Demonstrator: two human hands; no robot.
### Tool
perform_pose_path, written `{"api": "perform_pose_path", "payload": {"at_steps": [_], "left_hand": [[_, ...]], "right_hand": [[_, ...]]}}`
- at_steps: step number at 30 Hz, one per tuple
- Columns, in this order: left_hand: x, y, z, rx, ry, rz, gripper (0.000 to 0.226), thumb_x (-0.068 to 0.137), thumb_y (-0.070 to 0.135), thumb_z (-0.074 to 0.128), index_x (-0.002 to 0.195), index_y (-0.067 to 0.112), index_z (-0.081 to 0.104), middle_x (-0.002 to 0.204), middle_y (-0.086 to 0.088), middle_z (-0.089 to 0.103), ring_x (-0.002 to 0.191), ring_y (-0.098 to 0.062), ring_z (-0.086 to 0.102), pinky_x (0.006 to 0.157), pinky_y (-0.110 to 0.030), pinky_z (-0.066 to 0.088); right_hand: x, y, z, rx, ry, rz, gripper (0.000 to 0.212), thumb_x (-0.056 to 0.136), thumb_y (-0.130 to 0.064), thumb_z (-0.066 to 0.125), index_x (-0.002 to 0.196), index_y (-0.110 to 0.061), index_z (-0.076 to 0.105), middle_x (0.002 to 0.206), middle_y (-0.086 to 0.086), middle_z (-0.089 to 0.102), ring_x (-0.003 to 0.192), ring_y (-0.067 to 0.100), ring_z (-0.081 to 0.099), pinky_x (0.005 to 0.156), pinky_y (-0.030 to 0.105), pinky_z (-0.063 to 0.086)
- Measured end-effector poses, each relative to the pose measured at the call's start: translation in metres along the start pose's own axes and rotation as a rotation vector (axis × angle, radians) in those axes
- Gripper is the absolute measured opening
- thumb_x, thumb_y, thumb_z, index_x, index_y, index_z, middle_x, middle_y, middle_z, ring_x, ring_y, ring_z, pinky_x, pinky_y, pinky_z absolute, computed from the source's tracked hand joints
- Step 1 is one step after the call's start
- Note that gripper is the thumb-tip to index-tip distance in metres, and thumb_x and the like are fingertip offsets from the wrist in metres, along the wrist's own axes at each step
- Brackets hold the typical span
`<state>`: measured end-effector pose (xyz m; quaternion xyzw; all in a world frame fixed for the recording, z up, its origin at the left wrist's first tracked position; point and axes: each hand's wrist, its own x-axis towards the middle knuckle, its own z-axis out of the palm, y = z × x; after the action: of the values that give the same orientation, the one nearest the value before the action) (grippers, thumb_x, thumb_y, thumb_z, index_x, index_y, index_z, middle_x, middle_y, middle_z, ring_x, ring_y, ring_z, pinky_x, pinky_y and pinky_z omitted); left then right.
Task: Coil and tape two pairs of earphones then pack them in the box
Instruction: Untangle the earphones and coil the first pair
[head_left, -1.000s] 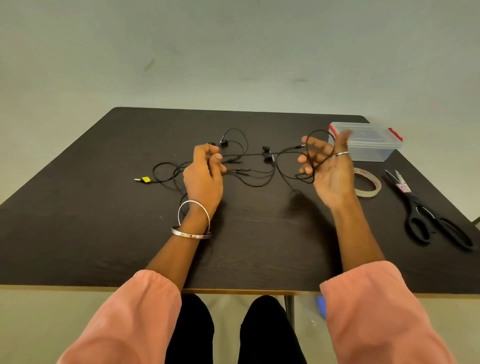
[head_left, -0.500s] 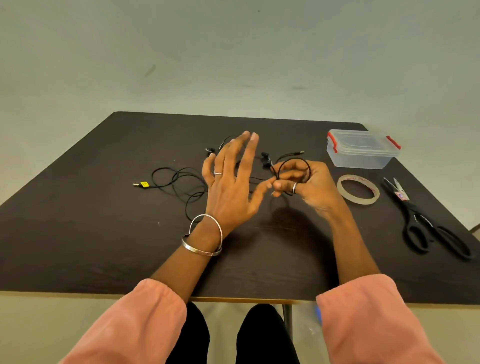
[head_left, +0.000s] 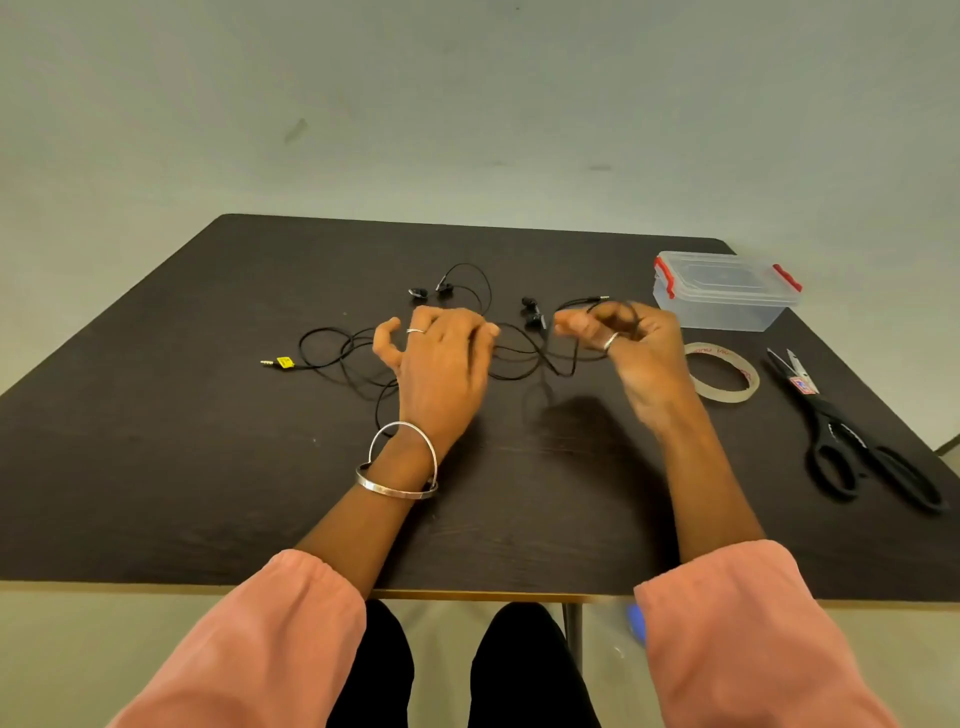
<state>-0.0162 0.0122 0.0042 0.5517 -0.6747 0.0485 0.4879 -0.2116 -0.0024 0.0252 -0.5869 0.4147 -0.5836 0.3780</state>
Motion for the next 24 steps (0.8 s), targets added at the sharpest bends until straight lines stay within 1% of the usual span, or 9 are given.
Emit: {"api": "perform_pose_path", "payload": {"at_steps": [5,8,11,13,15,17,20,22,24], "left_hand": [[0.005,-0.01,-0.004,-0.176,0.117,-0.235,0.016,0.101,0.02,0.041,0.098,0.019,0.056,0.065,0.012,0.063,0.071,0.0,0.055,0.097,-0.041,0.023],[0.005,-0.013,-0.003,-0.231,0.154,-0.261,0.016,0.101,0.016,0.038,0.105,0.015,0.054,0.063,0.014,0.06,0.068,0.0,0.058,0.097,-0.038,0.029],[0.005,-0.012,-0.003,-0.288,0.147,-0.253,0.016,0.1,0.012,0.038,0.104,0.013,0.054,0.063,0.017,0.057,0.068,-0.01,0.064,0.094,-0.053,0.041],[0.005,-0.01,-0.004,-0.267,0.144,-0.238,0.014,0.097,0.011,0.041,0.101,0.013,0.055,0.065,0.019,0.057,0.068,-0.011,0.065,0.094,-0.054,0.04],[0.004,-0.01,-0.004,-0.259,0.137,-0.235,0.013,0.096,0.014,0.043,0.099,0.016,0.056,0.066,0.019,0.059,0.067,-0.011,0.065,0.096,-0.05,0.037],[0.003,-0.01,-0.004,-0.271,0.122,-0.224,0.012,0.095,0.018,0.045,0.097,0.019,0.057,0.066,0.02,0.059,0.068,-0.01,0.065,0.097,-0.047,0.036],[0.002,-0.008,-0.003,-0.323,0.095,-0.211,0.011,0.095,0.021,0.047,0.096,0.026,0.057,0.066,0.021,0.06,0.07,-0.002,0.063,0.093,-0.051,0.04],[0.004,-0.006,-0.004,-0.393,0.074,-0.2,0.01,0.095,0.021,0.051,0.096,0.024,0.061,0.069,0.019,0.063,0.073,-0.002,0.065,0.089,-0.054,0.044],[0.007,-0.002,-0.005,-0.476,0.043,-0.186,0.01,0.095,0.018,0.056,0.098,0.016,0.066,0.075,0.013,0.068,0.075,-0.006,0.068,0.084,-0.05,0.052]], "right_hand": [[0.003,-0.005,-0.025,0.451,0.533,0.212,0.014,0.083,-0.018,0.074,0.073,-0.019,0.065,0.07,0.004,0.069,0.06,0.019,0.064,0.057,0.028,0.051],[0.004,-0.002,-0.03,0.429,0.689,0.207,0.009,0.081,-0.023,0.076,0.078,-0.02,0.068,0.067,-0.001,0.065,0.053,0.011,0.056,0.047,0.023,0.043],[0.006,-0.002,-0.024,0.152,0.719,0.059,0.008,0.085,-0.026,0.072,0.089,-0.02,0.068,0.071,-0.002,0.067,0.057,0.005,0.059,0.051,0.023,0.048],[0.006,0.004,-0.019,-0.19,0.691,-0.034,0.031,0.085,-0.031,0.071,0.112,-0.017,0.063,0.096,0.004,0.069,0.082,0.004,0.063,0.074,0.026,0.052],[0.004,0.007,-0.016,-0.603,0.715,-0.019,0.065,0.085,-0.04,0.068,0.138,-0.014,0.043,0.124,0.01,0.057,0.117,0.02,0.05,0.097,0.04,0.04],[-0.001,0.003,-0.011,-0.854,0.796,-0.126,0.066,0.086,-0.037,0.066,0.141,-0.011,0.04,0.132,0.014,0.05,0.125,0.032,0.039,0.1,0.044,0.029],[-0.014,-0.001,-0.003,-0.771,0.543,-0.561,0.026,0.091,-0.025,0.062,0.113,-0.01,0.064,0.109,0.006,0.063,0.107,0.028,0.054,0.09,0.043,0.042],[-0.028,-0.002,0.011,-0.574,0.173,-0.522,0.022,0.09,-0.025,0.065,0.104,-0.009,0.068,0.099,-0.003,0.067,0.097,0.018,0.061,0.083,0.042,0.05],[-0.034,-0.004,0.028,-0.475,-0.052,-0.313,0.035,0.085,-0.028,0.071,0.115,-0.01,0.067,0.101,-0.003,0.07,0.099,0.011,0.065,0.089,0.033,0.052]]}}
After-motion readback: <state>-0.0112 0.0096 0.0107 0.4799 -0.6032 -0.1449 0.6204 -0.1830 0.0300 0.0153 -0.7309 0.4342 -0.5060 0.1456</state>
